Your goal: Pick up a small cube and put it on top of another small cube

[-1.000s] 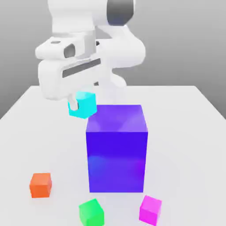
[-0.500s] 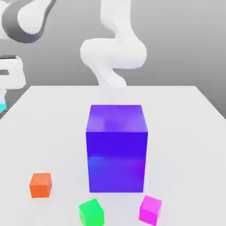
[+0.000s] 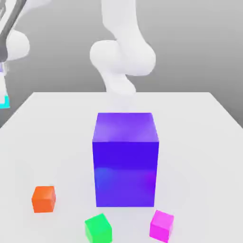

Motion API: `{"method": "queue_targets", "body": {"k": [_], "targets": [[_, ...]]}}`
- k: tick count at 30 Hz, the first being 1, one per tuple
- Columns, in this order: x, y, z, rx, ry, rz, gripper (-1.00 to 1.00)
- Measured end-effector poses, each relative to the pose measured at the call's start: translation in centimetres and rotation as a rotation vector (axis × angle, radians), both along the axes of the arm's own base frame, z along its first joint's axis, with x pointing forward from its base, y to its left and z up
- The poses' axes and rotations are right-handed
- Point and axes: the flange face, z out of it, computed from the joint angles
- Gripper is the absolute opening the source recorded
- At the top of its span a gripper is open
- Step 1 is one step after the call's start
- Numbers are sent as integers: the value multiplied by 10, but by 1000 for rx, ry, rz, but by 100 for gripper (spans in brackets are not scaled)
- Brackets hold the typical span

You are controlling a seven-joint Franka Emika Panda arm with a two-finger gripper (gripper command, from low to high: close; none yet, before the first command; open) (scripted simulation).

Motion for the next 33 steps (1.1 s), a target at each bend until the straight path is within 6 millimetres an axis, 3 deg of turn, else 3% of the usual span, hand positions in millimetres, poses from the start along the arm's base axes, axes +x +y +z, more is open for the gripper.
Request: {"method": "queue_targets", "body": {"k": [7,11,12,13,20,26,29,33], "targets": [[-142,47,-50,43,45,-465,-100],[-159,54,-90,45,50,-519,-100],[-159,54,-102,46,51,-520,-100],[-158,55,-112,48,52,-520,100],[-159,55,-114,47,52,-521,100],[-153,51,-54,48,55,-523,100],[-107,22,-26,47,65,-542,100],[-24,-12,8,40,67,-540,100]]}}
